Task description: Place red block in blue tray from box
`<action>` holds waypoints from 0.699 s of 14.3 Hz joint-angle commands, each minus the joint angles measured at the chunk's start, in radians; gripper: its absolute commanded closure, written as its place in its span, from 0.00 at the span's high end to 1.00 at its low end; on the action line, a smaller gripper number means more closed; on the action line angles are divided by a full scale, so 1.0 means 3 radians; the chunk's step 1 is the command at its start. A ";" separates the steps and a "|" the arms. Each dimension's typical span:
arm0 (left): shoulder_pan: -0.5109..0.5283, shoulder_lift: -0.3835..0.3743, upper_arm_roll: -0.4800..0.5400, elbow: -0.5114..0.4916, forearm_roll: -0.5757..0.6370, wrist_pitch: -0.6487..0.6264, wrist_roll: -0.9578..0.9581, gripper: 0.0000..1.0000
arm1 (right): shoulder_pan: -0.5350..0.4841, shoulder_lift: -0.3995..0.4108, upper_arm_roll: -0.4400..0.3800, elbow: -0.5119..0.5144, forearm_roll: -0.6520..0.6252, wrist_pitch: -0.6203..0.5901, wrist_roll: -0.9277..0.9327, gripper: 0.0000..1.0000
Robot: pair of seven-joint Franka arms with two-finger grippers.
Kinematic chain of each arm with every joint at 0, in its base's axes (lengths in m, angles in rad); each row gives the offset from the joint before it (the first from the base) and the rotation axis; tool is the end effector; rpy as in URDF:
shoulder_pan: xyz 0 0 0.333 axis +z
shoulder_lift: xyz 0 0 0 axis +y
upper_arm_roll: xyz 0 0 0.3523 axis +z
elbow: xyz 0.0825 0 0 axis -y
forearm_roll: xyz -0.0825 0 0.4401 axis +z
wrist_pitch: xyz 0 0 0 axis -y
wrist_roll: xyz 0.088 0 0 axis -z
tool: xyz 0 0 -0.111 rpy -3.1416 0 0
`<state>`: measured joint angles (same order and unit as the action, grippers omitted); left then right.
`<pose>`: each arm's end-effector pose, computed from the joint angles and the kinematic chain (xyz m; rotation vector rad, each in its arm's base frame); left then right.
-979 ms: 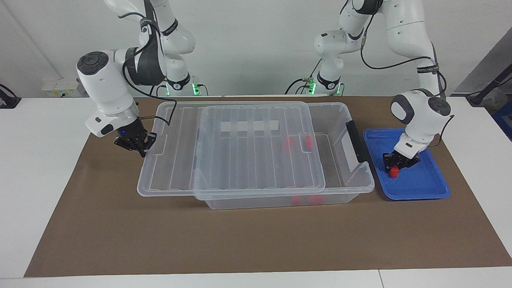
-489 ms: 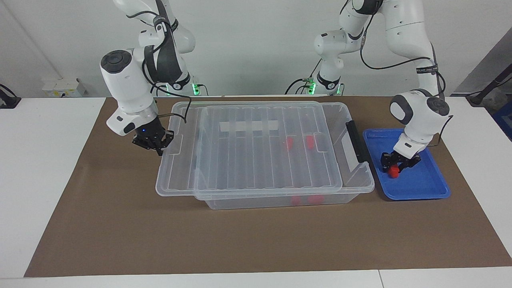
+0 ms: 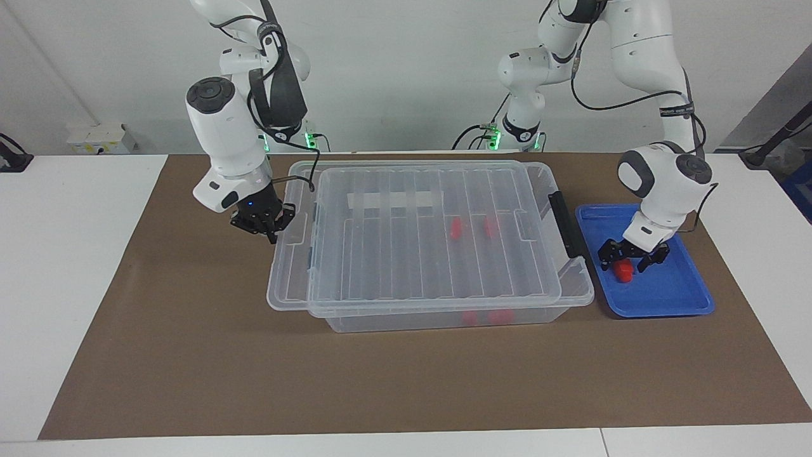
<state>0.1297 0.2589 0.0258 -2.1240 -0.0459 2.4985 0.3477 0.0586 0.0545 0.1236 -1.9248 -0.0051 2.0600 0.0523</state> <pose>0.6252 0.0979 0.2897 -3.1199 0.2475 -0.1846 0.6246 0.1137 0.4779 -3.1207 -0.2057 -0.1257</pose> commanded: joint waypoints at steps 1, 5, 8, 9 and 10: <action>-0.0054 -0.0060 0.0037 0.0110 -0.0067 -0.0233 0.0012 1.00 | 0.0075 -0.0110 0.0018 -0.0114 0.0068 -0.0041 0.0055 0.00; -0.0054 -0.0183 0.0006 0.0503 -0.0067 -0.0938 0.0002 1.00 | 0.0132 -0.0120 0.0018 -0.0139 0.0094 -0.0035 0.0081 0.00; -0.0054 -0.0249 0.0006 0.0764 -0.0067 -0.1378 0.0007 1.00 | 0.0188 -0.0120 0.0018 -0.0139 0.0094 -0.0025 0.0117 0.00; -0.0054 -0.0285 0.0001 0.0836 -0.0067 -0.1491 0.0007 1.00 | 0.0193 -0.0120 0.0018 -0.0139 0.0094 -0.0025 0.0137 0.00; -0.0064 -0.0305 -0.0004 0.0862 -0.0067 -0.1568 0.0007 1.00 | 0.0193 -0.0120 0.0018 -0.0139 0.0094 -0.0025 0.0148 0.00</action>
<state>0.1232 0.1799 0.0189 -1.8950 -0.0464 2.0919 0.3477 0.1069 0.0444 0.1243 -1.9374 -0.0041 2.0588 0.0699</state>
